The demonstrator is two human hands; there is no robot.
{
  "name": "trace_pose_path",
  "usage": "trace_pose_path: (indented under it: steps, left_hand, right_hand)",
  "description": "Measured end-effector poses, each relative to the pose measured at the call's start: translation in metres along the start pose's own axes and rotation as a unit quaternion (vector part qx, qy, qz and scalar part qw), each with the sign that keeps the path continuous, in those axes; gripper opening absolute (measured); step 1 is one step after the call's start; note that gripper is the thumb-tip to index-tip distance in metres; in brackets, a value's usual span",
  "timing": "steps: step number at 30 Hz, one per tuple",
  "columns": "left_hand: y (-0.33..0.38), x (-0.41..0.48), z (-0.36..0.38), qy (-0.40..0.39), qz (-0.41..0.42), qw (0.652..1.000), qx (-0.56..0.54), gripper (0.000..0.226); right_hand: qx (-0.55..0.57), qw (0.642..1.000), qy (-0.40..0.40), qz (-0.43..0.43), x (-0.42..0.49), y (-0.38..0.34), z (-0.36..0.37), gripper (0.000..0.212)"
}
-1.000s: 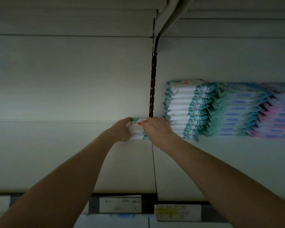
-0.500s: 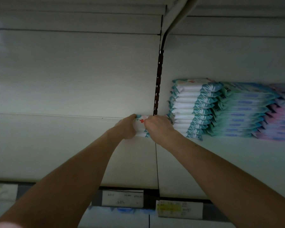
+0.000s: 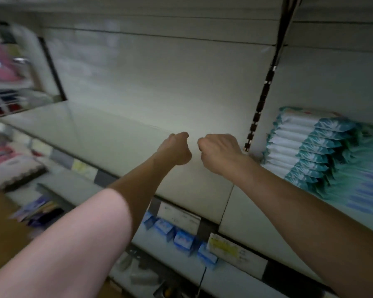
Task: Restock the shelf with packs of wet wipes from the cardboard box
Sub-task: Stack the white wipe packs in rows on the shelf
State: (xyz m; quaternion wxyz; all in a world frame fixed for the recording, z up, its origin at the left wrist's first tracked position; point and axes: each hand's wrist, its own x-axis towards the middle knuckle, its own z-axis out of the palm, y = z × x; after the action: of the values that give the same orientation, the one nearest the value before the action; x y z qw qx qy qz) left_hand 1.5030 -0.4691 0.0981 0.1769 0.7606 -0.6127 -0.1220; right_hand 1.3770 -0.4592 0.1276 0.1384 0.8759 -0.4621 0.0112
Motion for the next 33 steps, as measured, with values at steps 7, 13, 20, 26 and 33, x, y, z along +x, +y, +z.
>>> trace_pose_path:
  steps: [7,13,20,26,33]
  left_hand:
    - [-0.035,-0.107,-0.015,0.079,-0.167,0.982,-0.027,0.058]
    - [-0.069,-0.227,-0.027,0.128,-0.31,0.942,-0.022,0.054]
    - [-0.112,-0.383,-0.037,0.165,-0.462,0.871,-0.02,0.054]
    - [-0.137,-0.537,-0.024,0.195,-0.592,0.782,-0.027,0.055]
    - [-0.153,-0.71,-0.007,0.167,-0.67,0.718,-0.088,0.053]
  right_hand:
    - [0.008,0.986,0.019,-0.165,-0.046,-0.056,-0.019,0.024]
    - [0.047,0.95,0.049,-0.305,-0.105,-0.13,-0.043,0.019]
    - [0.077,0.897,0.067,-0.429,-0.187,-0.239,-0.057,0.028]
    - [0.084,0.831,0.052,-0.548,-0.284,-0.334,-0.07,0.025]
    - [0.078,0.735,0.006,-0.674,-0.422,-0.433,-0.071,0.021]
